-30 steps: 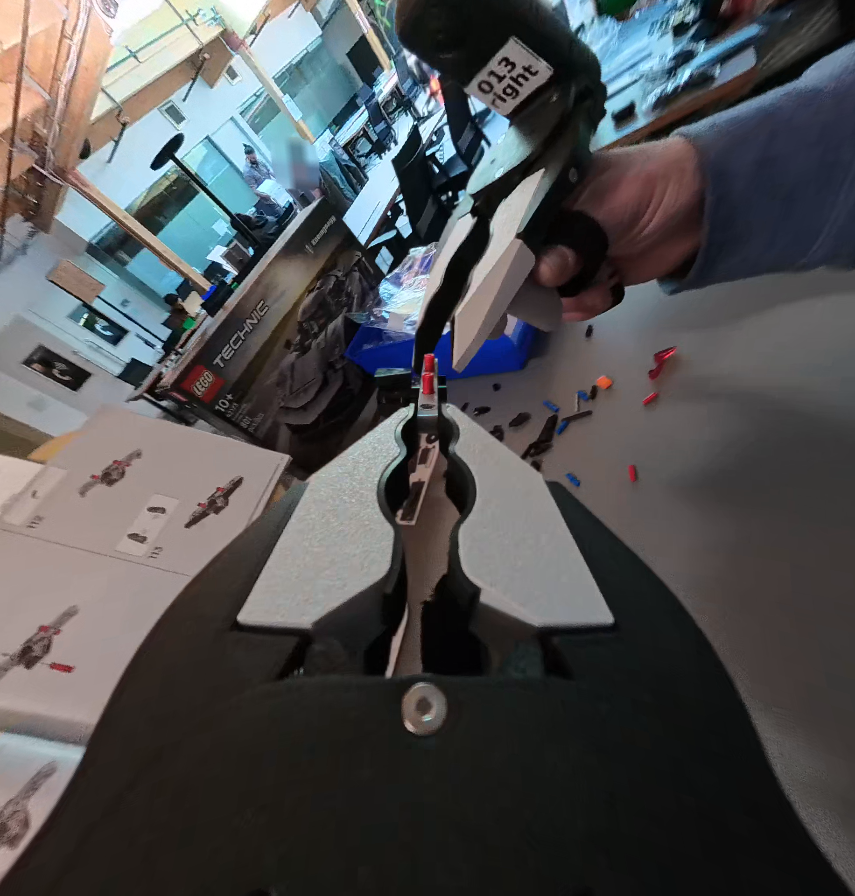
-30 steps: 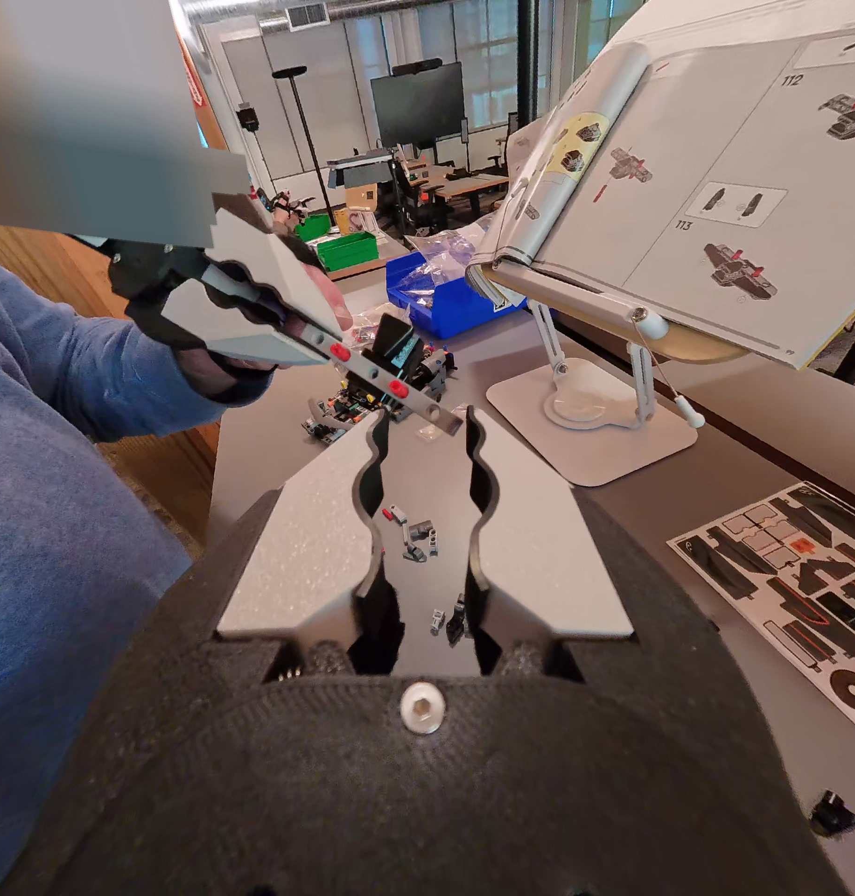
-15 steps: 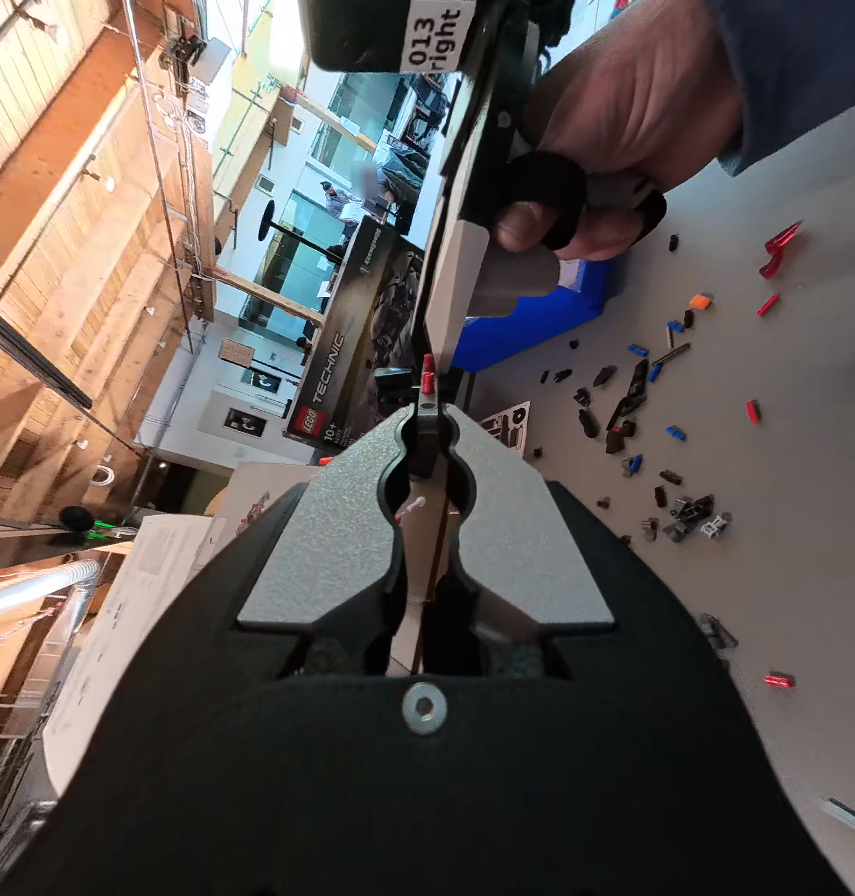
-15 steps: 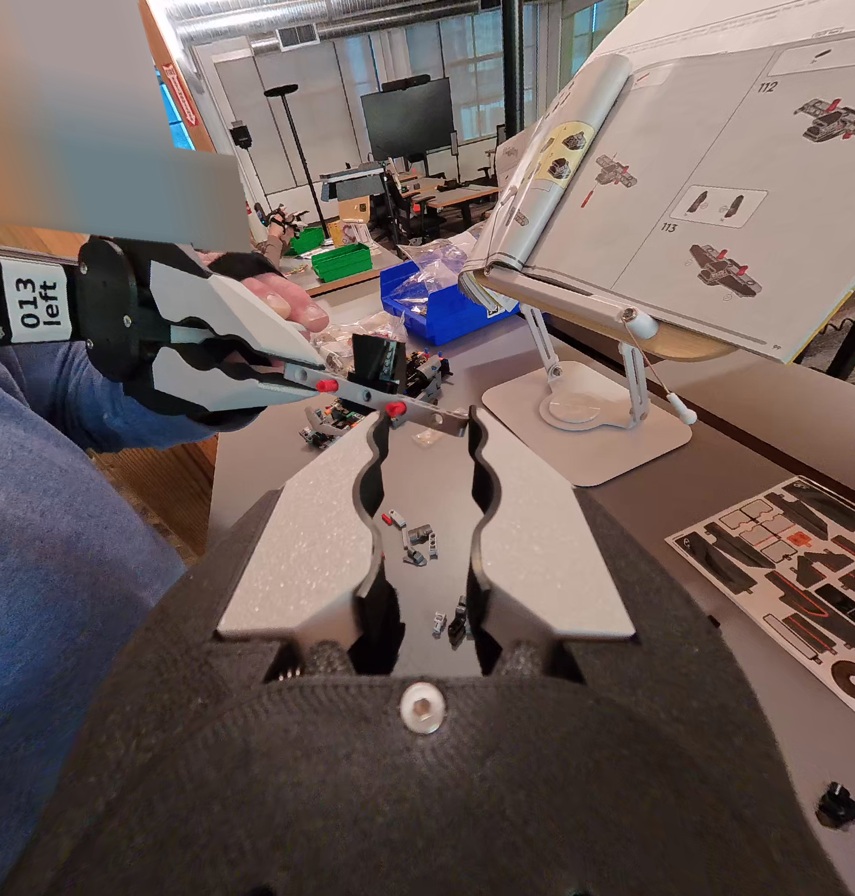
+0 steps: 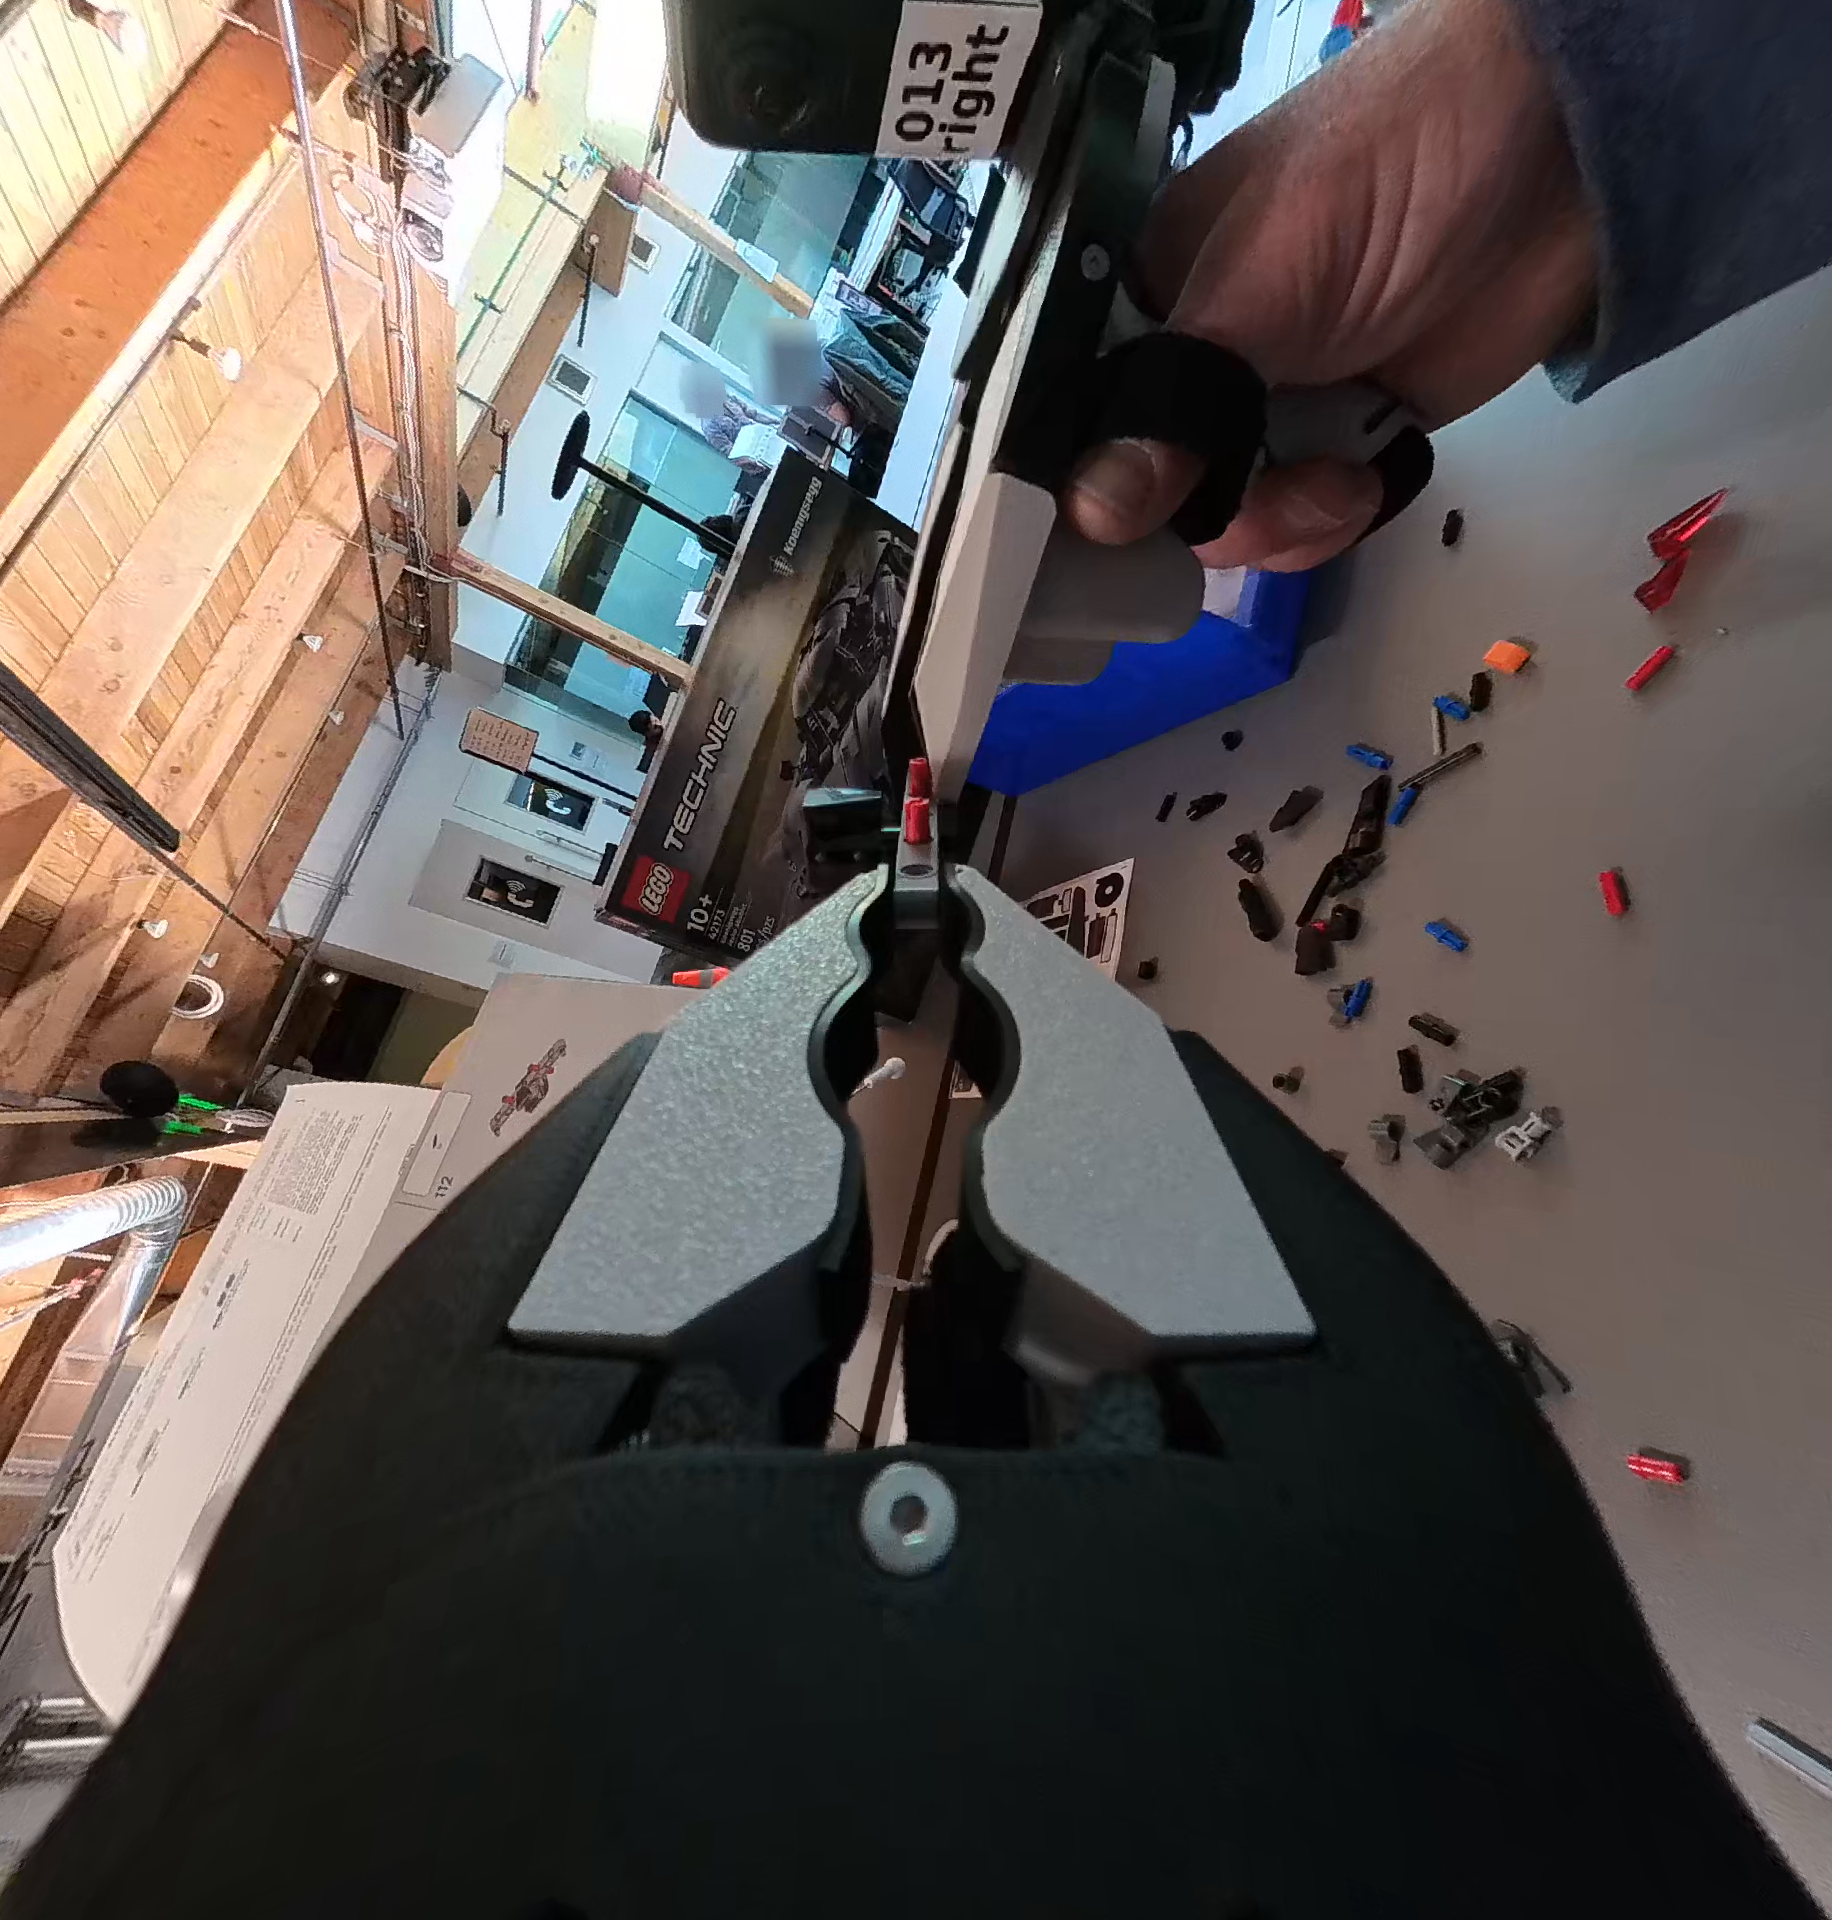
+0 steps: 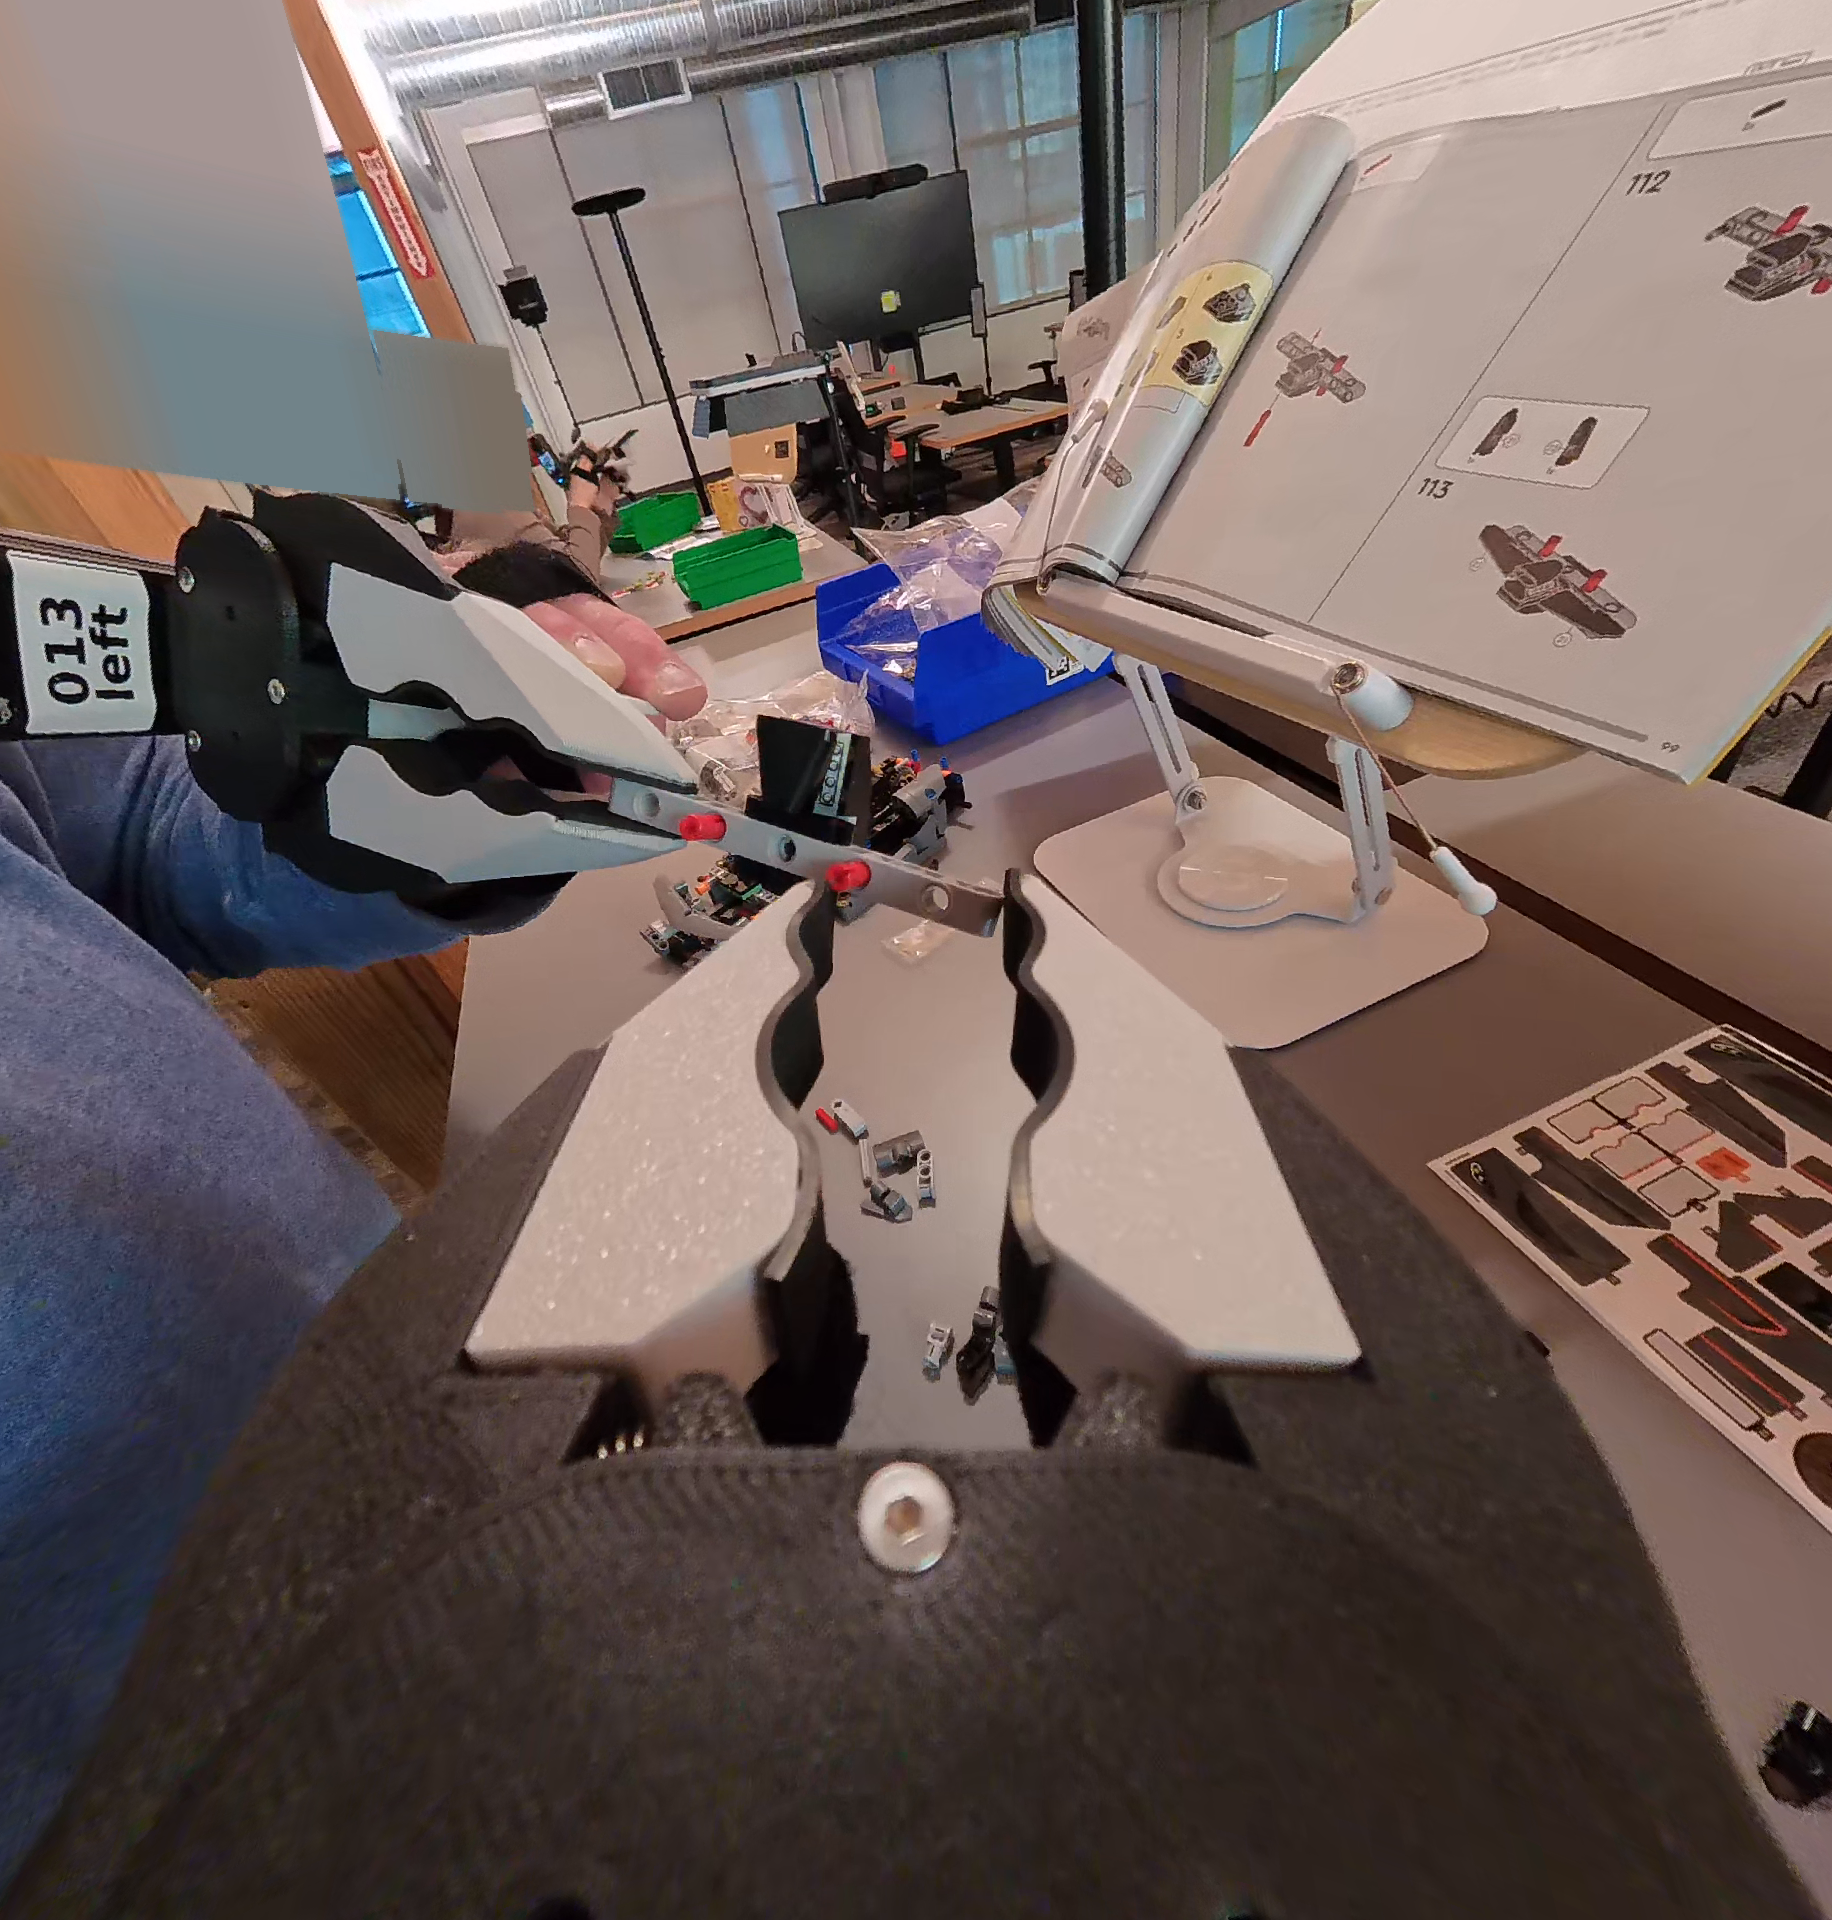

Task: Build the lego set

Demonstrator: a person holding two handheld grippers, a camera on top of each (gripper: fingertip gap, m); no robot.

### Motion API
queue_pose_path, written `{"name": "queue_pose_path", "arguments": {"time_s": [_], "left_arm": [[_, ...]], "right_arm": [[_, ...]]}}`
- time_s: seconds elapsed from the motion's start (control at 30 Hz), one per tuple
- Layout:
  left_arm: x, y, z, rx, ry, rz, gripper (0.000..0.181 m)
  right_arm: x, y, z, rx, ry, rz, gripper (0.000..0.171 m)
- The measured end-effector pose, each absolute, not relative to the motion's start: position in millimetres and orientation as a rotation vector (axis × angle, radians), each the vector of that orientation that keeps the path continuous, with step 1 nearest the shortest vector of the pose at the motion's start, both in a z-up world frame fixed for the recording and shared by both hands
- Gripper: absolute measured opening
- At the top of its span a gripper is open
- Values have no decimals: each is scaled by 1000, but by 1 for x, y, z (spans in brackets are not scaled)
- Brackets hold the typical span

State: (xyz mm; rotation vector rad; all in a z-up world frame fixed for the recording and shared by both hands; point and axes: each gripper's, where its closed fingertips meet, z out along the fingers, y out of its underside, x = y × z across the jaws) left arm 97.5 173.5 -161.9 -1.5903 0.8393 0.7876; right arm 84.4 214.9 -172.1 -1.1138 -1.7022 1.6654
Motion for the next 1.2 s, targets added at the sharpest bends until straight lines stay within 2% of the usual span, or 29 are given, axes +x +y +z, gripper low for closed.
{"name": "queue_pose_path", "arguments": {"time_s": [0.87,1.0,1.07,1.2], "left_arm": [[86,170,-163,-1627,760,763,6],[82,169,-163,-1638,716,757,6],[81,169,-162,-1645,679,722,6],[77,168,-161,-1661,598,632,6]], "right_arm": [[73,211,-173,-1133,-1685,1690,31],[74,215,-173,-1174,-1646,1684,39],[76,217,-174,-1202,-1633,1665,52],[80,211,-172,-1204,-1630,1632,61]]}}
